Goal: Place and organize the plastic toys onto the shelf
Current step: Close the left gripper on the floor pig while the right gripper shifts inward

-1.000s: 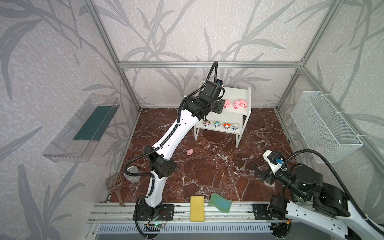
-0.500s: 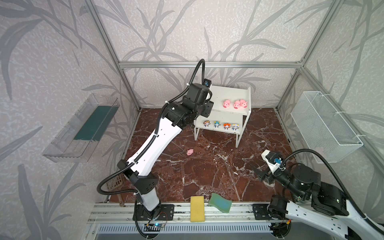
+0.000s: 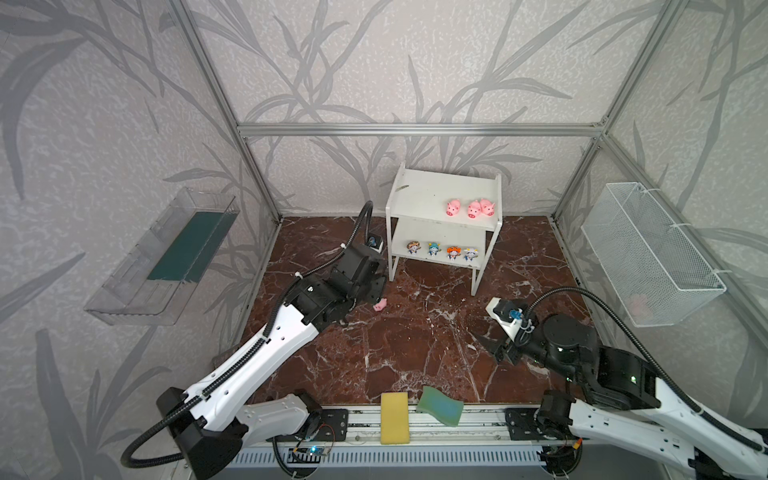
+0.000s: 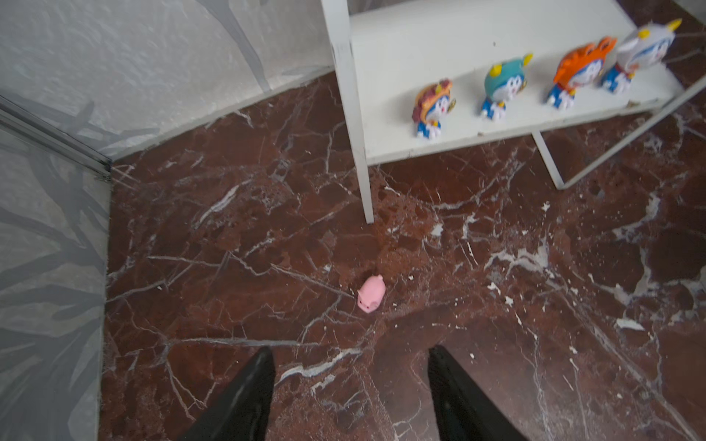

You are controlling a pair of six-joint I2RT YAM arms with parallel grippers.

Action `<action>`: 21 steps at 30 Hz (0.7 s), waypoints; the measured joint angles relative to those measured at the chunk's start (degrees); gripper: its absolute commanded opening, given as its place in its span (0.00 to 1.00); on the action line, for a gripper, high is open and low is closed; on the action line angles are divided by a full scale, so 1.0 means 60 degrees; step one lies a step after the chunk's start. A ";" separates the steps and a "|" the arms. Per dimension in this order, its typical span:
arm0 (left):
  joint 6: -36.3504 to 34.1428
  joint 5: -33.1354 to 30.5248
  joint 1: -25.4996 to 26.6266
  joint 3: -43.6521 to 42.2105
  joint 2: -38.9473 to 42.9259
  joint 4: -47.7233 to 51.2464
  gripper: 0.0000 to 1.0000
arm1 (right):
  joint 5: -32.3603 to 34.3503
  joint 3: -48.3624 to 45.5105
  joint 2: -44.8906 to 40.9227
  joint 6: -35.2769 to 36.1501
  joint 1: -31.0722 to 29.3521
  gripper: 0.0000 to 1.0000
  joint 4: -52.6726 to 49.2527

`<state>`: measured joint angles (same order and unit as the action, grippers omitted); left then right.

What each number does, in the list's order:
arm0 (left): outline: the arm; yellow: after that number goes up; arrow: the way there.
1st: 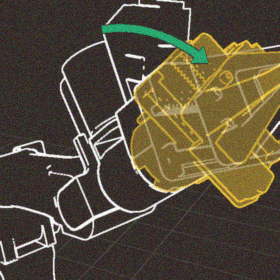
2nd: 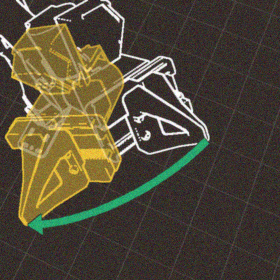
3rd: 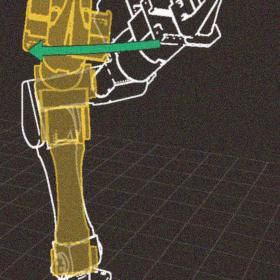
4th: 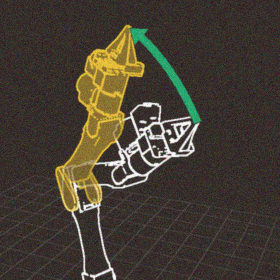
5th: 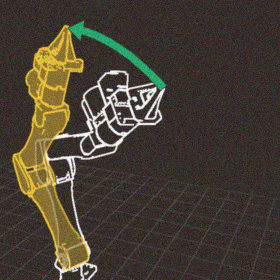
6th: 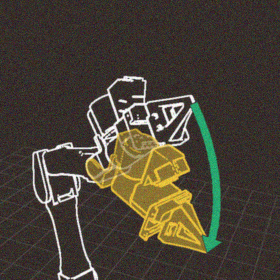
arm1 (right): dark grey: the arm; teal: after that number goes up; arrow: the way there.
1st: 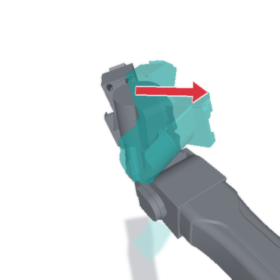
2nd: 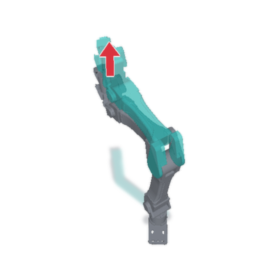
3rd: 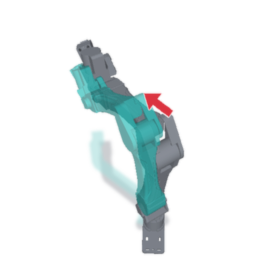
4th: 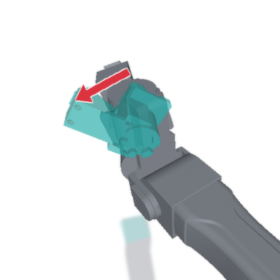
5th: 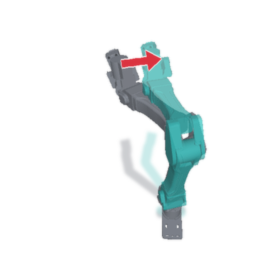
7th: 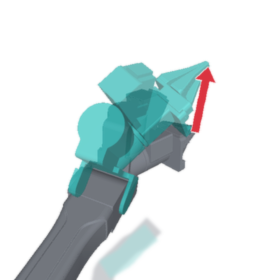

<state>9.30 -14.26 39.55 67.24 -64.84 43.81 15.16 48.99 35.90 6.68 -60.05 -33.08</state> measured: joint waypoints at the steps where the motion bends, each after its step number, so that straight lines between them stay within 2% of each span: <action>1: -0.0091 0.0288 -0.0004 -0.0495 0.0153 -0.0211 0.71 | -0.0076 0.0000 0.0146 -0.0007 0.0000 0.90 0.0109; 5: -0.0408 0.1107 -0.0015 -0.2167 0.0160 -0.1096 0.76 | -0.0390 0.0000 0.0648 -0.0109 0.0000 0.90 0.0543; 8: -0.0528 0.1453 -0.0098 -0.2758 -0.0455 -0.1537 0.80 | -0.0550 0.0000 0.0878 -0.0178 0.0000 0.90 0.0743; 15: -0.0707 0.2222 -0.0692 -0.2790 -0.2820 -0.2630 0.82 | -0.0692 0.0000 0.0885 -0.0219 0.0000 0.90 0.1009; 21: -0.1056 0.2725 -0.1395 -0.1974 -0.4958 -0.2809 0.81 | -0.0707 0.0000 0.0867 -0.0211 0.0000 0.90 0.1016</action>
<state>2.96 2.09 31.18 55.40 -94.59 26.96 10.92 48.99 41.10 5.41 -60.05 -26.98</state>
